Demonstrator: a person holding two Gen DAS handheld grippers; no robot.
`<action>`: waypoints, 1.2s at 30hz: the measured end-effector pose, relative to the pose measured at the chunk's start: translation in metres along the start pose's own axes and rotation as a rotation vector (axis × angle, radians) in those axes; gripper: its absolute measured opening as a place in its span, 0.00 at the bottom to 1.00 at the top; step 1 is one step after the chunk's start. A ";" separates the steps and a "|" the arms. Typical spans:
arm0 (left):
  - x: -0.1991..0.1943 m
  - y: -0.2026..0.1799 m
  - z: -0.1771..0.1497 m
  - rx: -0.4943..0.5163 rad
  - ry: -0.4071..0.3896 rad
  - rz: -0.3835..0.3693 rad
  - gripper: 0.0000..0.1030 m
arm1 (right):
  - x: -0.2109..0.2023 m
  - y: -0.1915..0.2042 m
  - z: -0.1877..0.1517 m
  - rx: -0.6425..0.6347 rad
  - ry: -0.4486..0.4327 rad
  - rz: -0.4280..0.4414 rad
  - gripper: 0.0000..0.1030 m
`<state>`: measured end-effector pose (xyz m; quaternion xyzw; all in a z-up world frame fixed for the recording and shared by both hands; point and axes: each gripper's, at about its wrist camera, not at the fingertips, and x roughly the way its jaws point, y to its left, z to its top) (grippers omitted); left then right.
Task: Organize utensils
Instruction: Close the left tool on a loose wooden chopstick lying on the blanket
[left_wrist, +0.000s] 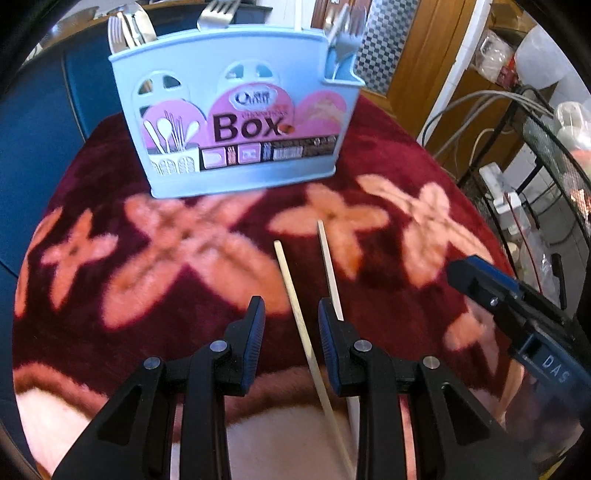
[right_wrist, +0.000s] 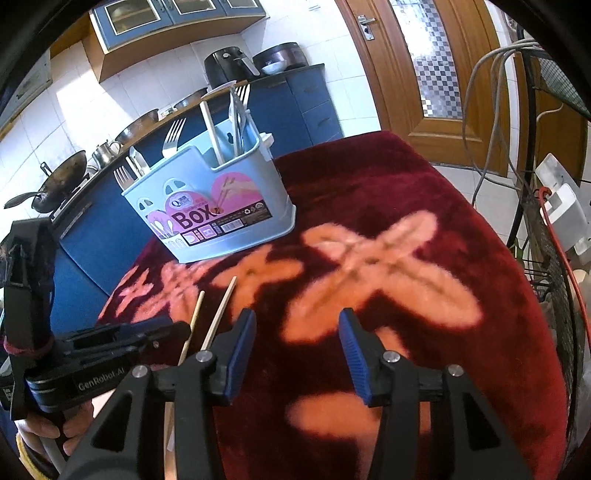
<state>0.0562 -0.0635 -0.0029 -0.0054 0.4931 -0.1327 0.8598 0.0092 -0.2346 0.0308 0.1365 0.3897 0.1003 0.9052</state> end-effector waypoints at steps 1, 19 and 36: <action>0.001 -0.001 -0.001 0.002 0.007 0.003 0.29 | 0.000 -0.001 0.000 0.002 -0.001 0.002 0.48; 0.014 -0.006 -0.006 0.019 0.102 0.019 0.16 | -0.001 -0.003 -0.005 0.007 0.006 0.025 0.48; -0.026 0.025 0.001 -0.079 -0.079 -0.055 0.02 | 0.010 0.023 -0.007 -0.041 0.090 0.048 0.48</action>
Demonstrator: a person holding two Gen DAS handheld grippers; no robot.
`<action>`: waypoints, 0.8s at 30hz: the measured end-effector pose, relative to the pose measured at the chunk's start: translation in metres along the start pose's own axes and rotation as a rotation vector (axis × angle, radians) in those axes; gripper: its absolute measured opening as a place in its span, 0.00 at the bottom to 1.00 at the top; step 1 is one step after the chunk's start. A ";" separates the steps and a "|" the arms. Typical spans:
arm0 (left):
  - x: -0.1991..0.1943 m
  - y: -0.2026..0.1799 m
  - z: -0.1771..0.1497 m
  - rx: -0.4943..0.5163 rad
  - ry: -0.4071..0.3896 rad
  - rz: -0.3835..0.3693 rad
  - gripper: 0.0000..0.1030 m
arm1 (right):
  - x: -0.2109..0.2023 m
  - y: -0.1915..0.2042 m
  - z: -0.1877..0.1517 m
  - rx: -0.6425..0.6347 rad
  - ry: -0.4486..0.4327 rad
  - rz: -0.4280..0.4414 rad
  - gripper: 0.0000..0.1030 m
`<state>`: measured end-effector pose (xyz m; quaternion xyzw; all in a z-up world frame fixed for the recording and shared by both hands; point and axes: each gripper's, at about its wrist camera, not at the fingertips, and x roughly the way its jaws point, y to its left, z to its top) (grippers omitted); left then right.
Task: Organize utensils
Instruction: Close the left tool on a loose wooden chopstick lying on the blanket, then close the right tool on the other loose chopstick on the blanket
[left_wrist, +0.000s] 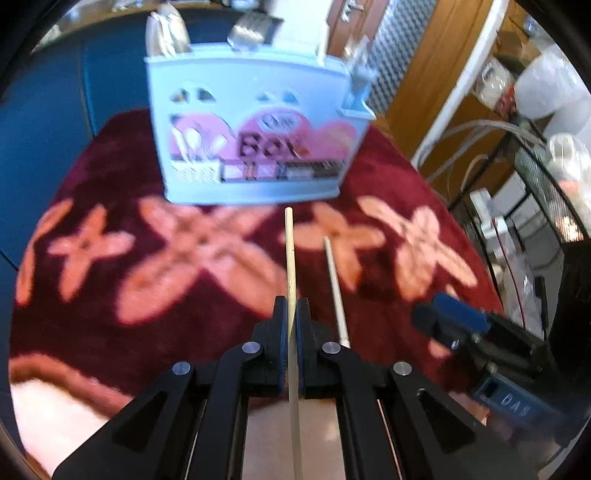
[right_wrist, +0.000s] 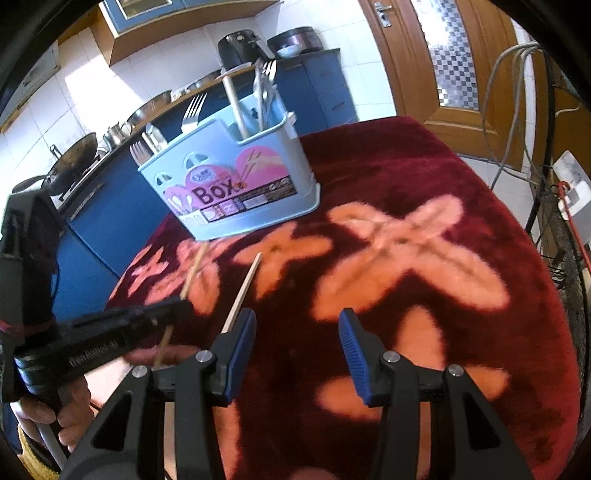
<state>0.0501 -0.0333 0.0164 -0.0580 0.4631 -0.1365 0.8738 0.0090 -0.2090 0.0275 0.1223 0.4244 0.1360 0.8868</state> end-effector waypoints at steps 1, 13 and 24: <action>-0.004 0.004 0.001 -0.006 -0.021 0.012 0.02 | 0.002 0.003 0.000 -0.005 0.008 0.002 0.48; -0.030 0.040 0.007 -0.035 -0.151 0.091 0.02 | 0.026 0.043 -0.001 -0.081 0.117 0.016 0.39; -0.038 0.053 0.002 -0.053 -0.184 0.048 0.02 | 0.057 0.056 0.010 -0.097 0.273 -0.023 0.26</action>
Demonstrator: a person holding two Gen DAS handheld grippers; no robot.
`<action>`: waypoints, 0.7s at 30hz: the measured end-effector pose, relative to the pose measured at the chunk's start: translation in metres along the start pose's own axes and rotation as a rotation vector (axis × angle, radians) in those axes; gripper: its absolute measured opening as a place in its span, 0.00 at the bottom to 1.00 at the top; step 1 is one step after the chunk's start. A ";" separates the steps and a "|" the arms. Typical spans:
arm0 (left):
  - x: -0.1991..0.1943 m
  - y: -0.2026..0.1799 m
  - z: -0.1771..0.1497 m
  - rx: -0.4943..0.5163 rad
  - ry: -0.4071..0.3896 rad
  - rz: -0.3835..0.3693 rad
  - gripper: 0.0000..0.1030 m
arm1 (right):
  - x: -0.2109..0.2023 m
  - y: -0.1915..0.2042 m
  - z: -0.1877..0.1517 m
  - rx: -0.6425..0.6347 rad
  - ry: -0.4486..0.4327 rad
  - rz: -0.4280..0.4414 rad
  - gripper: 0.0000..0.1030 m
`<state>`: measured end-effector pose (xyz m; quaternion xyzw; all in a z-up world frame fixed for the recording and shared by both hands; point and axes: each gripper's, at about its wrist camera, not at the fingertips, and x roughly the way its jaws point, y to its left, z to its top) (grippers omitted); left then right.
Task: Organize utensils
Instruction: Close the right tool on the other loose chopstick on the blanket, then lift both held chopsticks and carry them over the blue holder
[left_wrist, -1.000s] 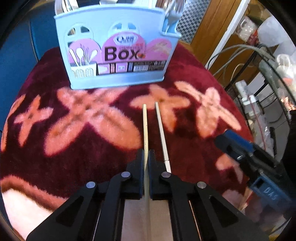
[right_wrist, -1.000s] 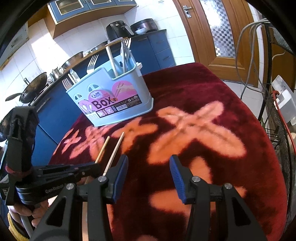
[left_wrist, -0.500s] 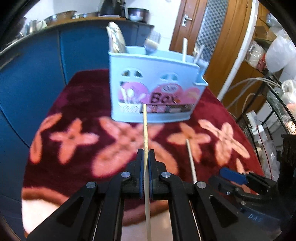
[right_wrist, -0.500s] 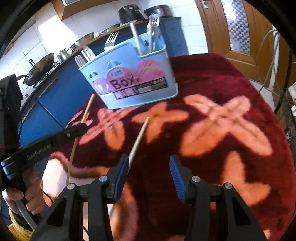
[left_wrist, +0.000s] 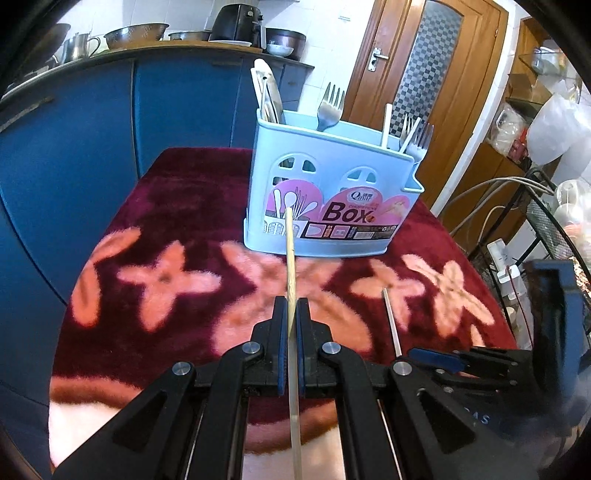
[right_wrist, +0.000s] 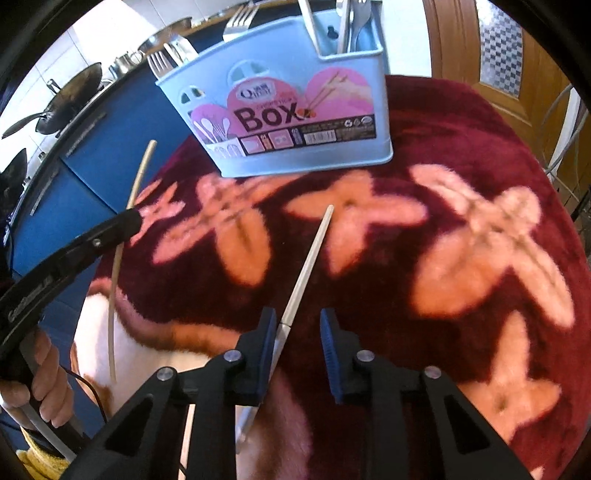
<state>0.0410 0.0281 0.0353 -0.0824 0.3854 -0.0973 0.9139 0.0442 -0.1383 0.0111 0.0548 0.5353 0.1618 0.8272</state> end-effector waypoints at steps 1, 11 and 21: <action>0.000 0.001 0.000 -0.001 -0.003 -0.005 0.02 | 0.002 0.000 0.002 0.002 0.009 -0.002 0.26; -0.004 0.002 0.003 -0.004 -0.027 -0.015 0.02 | 0.011 -0.007 0.014 0.017 0.055 0.011 0.13; -0.025 -0.006 0.014 0.018 -0.105 -0.033 0.02 | -0.022 -0.016 0.005 0.068 -0.106 0.137 0.07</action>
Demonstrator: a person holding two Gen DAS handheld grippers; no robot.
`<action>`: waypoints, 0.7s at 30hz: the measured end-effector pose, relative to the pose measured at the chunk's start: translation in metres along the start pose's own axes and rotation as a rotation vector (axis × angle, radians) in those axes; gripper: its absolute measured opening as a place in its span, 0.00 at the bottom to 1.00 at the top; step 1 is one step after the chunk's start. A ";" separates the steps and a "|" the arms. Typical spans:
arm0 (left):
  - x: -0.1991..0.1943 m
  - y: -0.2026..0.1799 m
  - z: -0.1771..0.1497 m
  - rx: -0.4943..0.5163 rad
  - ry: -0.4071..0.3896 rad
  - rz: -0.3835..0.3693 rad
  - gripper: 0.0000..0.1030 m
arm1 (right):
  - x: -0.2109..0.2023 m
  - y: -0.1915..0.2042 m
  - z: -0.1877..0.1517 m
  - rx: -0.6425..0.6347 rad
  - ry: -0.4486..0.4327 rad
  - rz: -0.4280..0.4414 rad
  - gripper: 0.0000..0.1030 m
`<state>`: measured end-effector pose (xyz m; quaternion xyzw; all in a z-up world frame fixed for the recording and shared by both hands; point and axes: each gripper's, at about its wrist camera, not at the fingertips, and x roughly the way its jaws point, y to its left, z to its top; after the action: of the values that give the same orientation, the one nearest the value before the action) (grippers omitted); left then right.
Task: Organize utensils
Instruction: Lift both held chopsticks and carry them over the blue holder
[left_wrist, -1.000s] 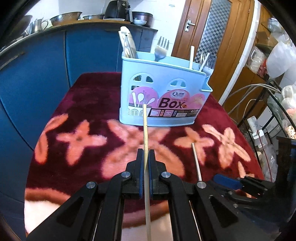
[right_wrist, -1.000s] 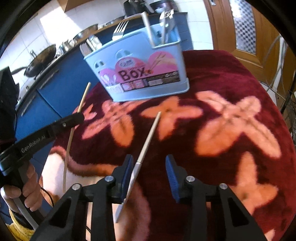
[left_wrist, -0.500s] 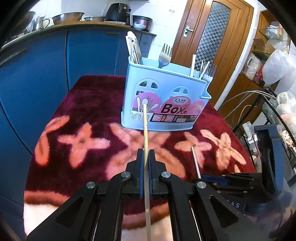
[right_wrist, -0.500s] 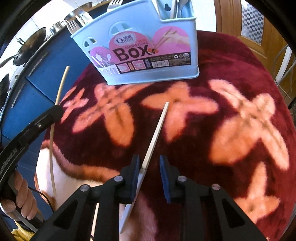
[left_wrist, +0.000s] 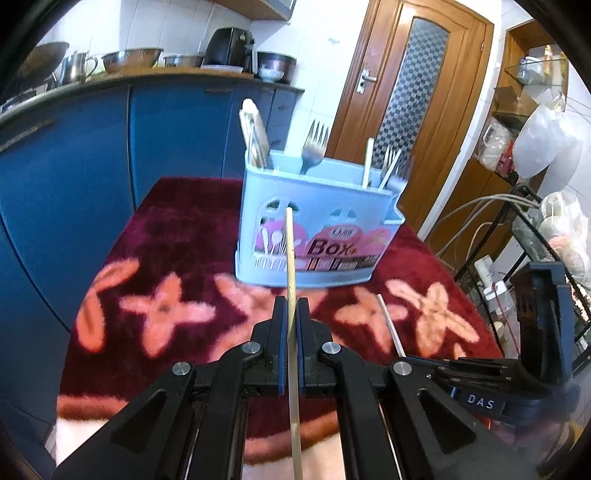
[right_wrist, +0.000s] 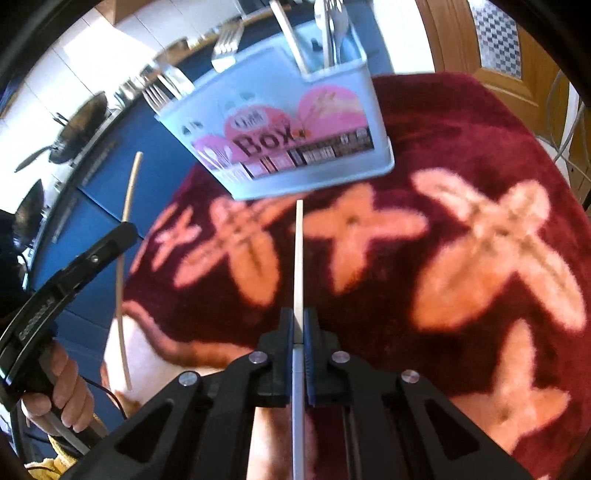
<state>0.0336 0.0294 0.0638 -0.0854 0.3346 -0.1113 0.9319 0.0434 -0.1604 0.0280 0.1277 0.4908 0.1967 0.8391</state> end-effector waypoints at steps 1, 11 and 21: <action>-0.003 -0.001 0.002 0.002 -0.012 -0.003 0.02 | -0.005 0.001 0.000 -0.001 -0.022 0.009 0.07; -0.024 -0.012 0.030 0.031 -0.116 -0.017 0.02 | -0.058 0.009 0.014 -0.052 -0.278 0.067 0.07; -0.024 -0.020 0.081 0.062 -0.263 -0.003 0.02 | -0.067 0.012 0.040 -0.081 -0.393 0.062 0.07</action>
<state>0.0647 0.0234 0.1443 -0.0709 0.2059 -0.1108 0.9697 0.0464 -0.1810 0.1044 0.1449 0.3053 0.2131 0.9167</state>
